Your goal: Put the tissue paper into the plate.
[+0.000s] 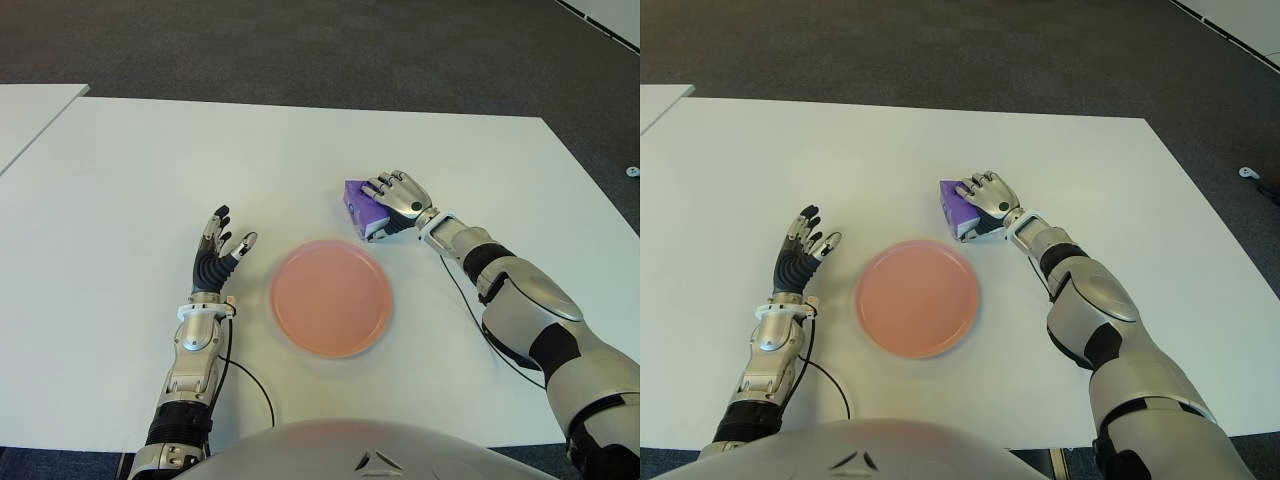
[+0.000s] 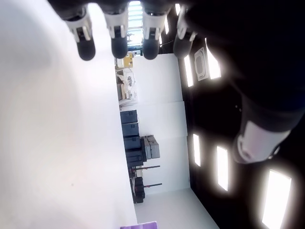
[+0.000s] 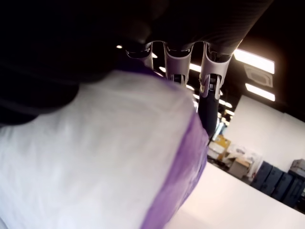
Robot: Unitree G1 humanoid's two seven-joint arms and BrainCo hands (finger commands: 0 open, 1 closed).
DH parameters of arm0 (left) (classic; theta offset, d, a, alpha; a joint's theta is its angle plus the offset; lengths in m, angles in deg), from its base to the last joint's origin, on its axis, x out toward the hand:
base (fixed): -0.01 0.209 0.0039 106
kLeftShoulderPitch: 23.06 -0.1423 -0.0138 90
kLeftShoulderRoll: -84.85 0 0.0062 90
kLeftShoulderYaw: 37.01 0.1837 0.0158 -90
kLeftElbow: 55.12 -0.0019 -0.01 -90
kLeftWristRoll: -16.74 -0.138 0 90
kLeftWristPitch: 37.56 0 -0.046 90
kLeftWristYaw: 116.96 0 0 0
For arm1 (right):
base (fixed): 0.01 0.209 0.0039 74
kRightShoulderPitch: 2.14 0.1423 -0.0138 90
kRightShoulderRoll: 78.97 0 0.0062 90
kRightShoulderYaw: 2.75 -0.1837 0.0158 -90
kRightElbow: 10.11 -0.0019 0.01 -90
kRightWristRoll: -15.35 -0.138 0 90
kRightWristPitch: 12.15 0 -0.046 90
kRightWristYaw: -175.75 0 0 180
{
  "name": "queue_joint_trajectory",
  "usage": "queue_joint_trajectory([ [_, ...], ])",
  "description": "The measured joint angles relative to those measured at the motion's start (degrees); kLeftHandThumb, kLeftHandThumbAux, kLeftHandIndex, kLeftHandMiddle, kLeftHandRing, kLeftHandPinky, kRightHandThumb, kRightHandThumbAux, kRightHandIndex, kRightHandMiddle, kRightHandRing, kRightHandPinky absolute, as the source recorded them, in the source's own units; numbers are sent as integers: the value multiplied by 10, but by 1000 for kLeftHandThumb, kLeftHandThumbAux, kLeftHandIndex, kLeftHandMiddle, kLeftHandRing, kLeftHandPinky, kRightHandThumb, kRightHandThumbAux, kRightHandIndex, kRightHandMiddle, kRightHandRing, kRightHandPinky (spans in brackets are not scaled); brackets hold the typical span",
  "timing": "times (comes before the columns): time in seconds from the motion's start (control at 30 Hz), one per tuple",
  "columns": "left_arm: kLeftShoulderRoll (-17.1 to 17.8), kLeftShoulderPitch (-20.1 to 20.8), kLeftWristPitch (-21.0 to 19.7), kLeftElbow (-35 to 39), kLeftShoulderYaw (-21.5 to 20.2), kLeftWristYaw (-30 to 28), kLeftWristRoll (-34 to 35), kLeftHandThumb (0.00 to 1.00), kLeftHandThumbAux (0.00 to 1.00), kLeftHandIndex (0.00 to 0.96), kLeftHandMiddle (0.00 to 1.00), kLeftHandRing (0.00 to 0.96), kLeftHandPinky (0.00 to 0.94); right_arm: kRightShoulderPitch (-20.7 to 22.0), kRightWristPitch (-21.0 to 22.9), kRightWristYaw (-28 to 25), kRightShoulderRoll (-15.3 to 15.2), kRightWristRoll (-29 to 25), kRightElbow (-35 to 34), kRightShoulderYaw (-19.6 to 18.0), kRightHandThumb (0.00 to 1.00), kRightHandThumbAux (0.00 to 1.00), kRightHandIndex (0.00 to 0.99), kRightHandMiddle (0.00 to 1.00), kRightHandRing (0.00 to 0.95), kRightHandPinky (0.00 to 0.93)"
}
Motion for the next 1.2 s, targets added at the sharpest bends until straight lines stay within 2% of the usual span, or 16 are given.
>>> queue_joint_trajectory([
  [0.17,0,0,-2,4,-1,1,0,0,604,0,0,0,0,-7,18,11,12,-10,1,-9,946,661,372,496,532,736],
  [0.37,0,0,-4,5,-3,3,0,0,597,0,0,0,0,-14,26,29,17,-20,1,-15,950,661,376,504,533,803],
  [1.2,0,-2,-22,24,-12,4,0,0,610,0,0,0,0,-42,28,68,32,-59,3,-54,953,659,379,508,530,813],
])
